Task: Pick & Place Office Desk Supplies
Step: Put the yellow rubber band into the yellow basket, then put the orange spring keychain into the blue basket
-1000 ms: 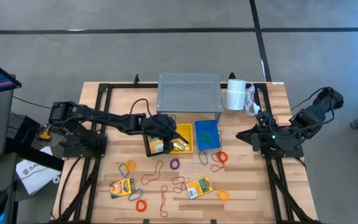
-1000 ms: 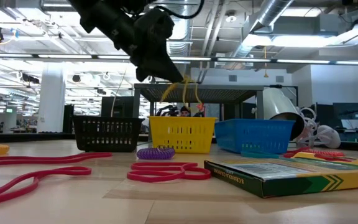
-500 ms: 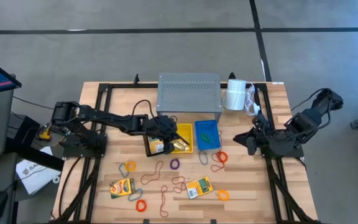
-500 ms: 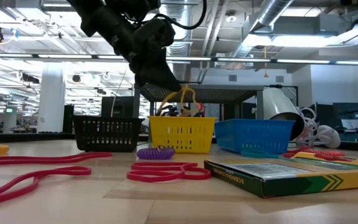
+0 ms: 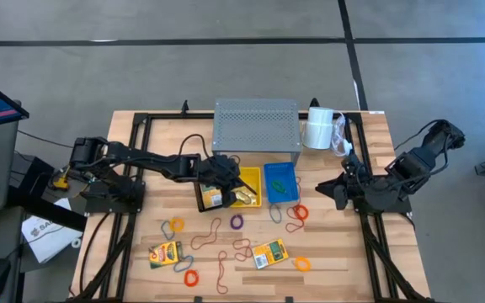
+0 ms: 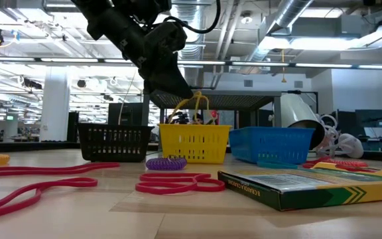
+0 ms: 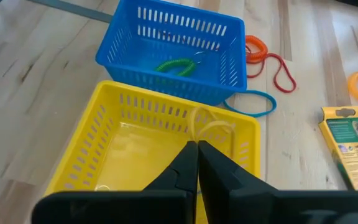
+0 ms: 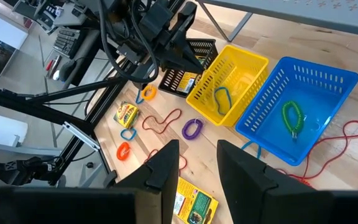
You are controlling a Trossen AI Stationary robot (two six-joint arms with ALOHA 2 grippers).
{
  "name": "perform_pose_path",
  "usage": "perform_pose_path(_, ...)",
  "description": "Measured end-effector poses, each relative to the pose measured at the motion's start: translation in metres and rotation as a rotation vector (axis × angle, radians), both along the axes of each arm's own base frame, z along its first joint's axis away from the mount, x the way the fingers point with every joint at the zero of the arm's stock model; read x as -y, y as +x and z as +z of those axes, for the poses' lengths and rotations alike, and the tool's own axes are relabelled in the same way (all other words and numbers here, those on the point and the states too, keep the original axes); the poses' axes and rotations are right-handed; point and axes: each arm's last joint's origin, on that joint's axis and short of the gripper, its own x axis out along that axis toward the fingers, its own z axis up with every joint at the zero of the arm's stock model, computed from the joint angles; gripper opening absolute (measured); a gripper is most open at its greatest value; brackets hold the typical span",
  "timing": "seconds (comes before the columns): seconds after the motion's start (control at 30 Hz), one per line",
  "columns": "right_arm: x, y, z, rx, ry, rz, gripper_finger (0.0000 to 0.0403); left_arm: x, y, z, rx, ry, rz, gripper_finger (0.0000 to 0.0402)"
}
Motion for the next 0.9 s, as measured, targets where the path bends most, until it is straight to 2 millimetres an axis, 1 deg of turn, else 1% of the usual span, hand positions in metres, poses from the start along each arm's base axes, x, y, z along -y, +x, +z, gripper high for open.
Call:
perform_pose_path(0.1, 0.0, 0.0, 0.0, 0.0, 0.0, 0.0, 0.0107, 0.0, 0.0006, 0.0007, 0.01, -0.009, 0.007, 0.0006)
perform_pose_path(0.2, 0.0001, -0.0001, -0.0002, -0.002, -0.001, 0.001, 0.0107, 0.0, 0.001, 0.0012, 0.018, -0.009, 0.007, 0.0019)
perform_pose_path(0.6, 0.0004, -0.0005, -0.0007, -0.008, -0.006, 0.001, 0.0107, 0.0007, 0.002, 0.0025, 0.035, -0.027, -0.009, 0.0129)
perform_pose_path(0.73, 0.0004, -0.0005, -0.0007, -0.009, -0.006, 0.001, 0.0107, 0.0008, 0.002, 0.0024, 0.034, -0.028, -0.013, 0.0157)
perform_pose_path(0.9, 0.0004, -0.0005, -0.0007, -0.009, -0.006, 0.001, 0.0107, 0.002, 0.0004, 0.0004, 0.009, -0.075, -0.075, 0.0182)
